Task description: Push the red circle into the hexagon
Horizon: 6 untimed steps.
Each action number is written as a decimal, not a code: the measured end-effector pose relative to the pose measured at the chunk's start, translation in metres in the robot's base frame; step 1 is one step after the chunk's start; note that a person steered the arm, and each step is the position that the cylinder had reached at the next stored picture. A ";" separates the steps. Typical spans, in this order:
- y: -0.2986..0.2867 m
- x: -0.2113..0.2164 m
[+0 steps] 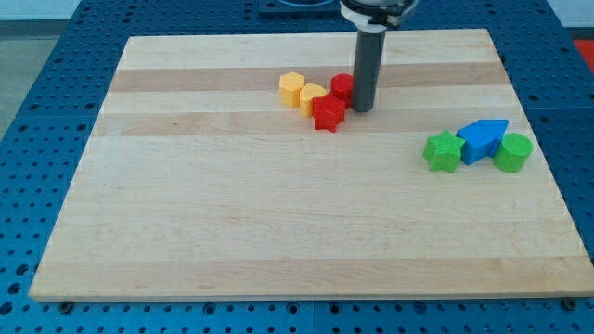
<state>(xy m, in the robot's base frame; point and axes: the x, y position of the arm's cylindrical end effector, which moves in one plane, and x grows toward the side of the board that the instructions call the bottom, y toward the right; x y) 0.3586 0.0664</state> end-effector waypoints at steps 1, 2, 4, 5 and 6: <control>-0.012 0.000; 0.010 -0.005; 0.035 -0.011; 0.014 -0.022; 0.001 -0.022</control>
